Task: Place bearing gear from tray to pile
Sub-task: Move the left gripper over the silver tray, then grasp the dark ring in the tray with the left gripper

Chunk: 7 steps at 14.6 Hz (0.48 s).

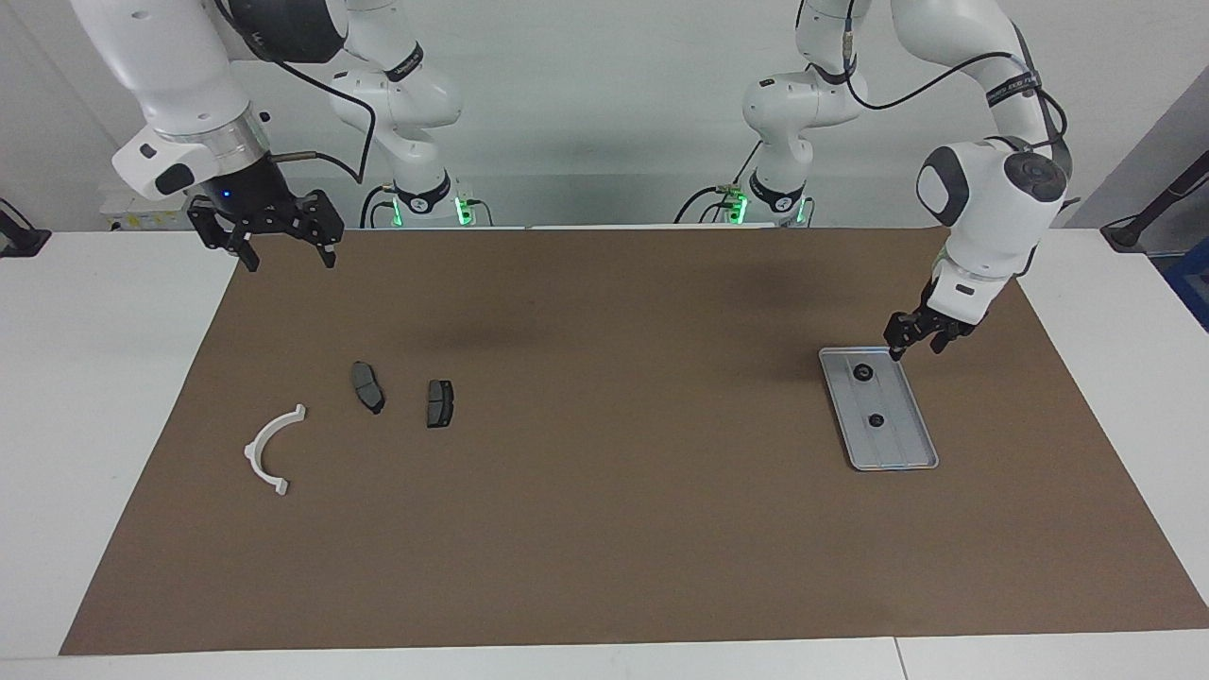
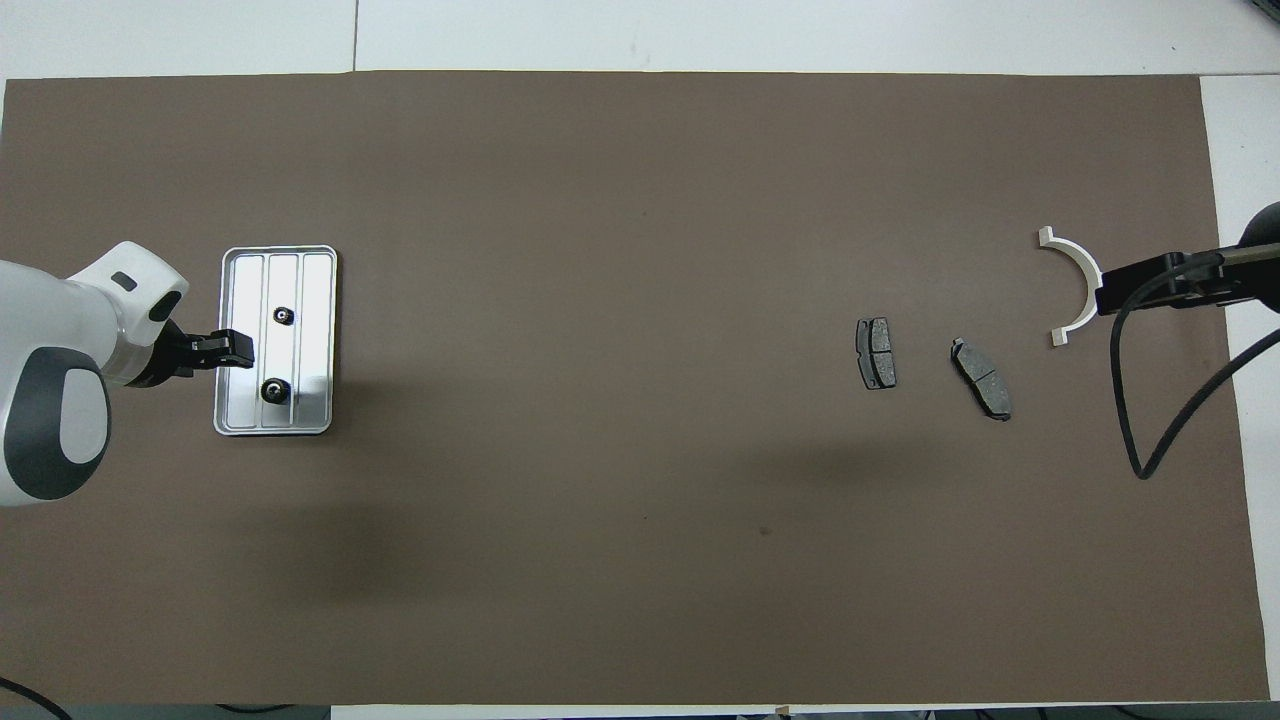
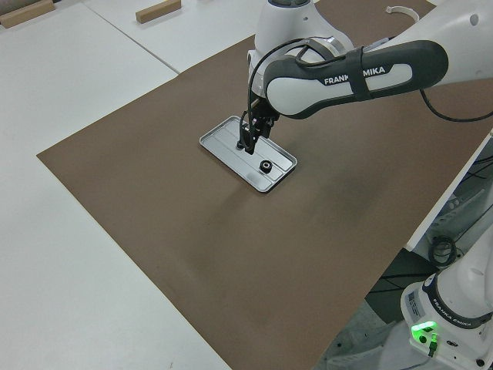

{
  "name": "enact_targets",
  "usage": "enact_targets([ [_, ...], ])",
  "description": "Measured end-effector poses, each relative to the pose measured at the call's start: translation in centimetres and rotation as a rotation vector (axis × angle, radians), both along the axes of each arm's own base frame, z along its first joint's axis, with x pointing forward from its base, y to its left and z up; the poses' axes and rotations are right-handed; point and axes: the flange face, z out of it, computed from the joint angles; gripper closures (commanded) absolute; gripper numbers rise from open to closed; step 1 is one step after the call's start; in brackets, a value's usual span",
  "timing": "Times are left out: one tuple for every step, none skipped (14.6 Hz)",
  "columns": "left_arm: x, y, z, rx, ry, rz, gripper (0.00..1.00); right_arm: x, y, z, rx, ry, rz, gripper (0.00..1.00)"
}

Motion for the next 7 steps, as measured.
enact_targets([
  [0.0, -0.2, -0.7, -0.001, 0.002, 0.005, 0.29, 0.0, 0.0, 0.0, 0.000, 0.000, 0.001, 0.00],
  [0.0, -0.6, -1.5, -0.003, 0.003, 0.007, 0.30, 0.0, 0.1, 0.0, 0.000, 0.000, 0.001, 0.00],
  [-0.1, -0.8, -2.3, -0.004, 0.005, 0.006, 0.31, 0.0, 0.2, 0.0, 0.000, 0.000, 0.004, 0.00],
  [-0.2, -1.0, -3.1, -0.005, 0.008, 0.005, 0.31, 0.0, 0.5, 0.0, 0.000, 0.000, 0.008, 0.00],
  [-0.4, -1.2, -3.9, -0.006, 0.012, 0.003, 0.33, 0.0, 0.7, 0.0, 0.000, 0.000, 0.012, 0.00],
  [-0.6, -1.3, -4.7, -0.007, 0.024, 0.001, 0.33, 0.0, 0.8, 0.0, 0.000, 0.000, 0.015, 0.00],
  [-0.8, -1.4, -5.3, -0.007, 0.034, 0.001, 0.34, 0.0, 1.0, 0.0, 0.000, 0.000, 0.017, 0.00],
])
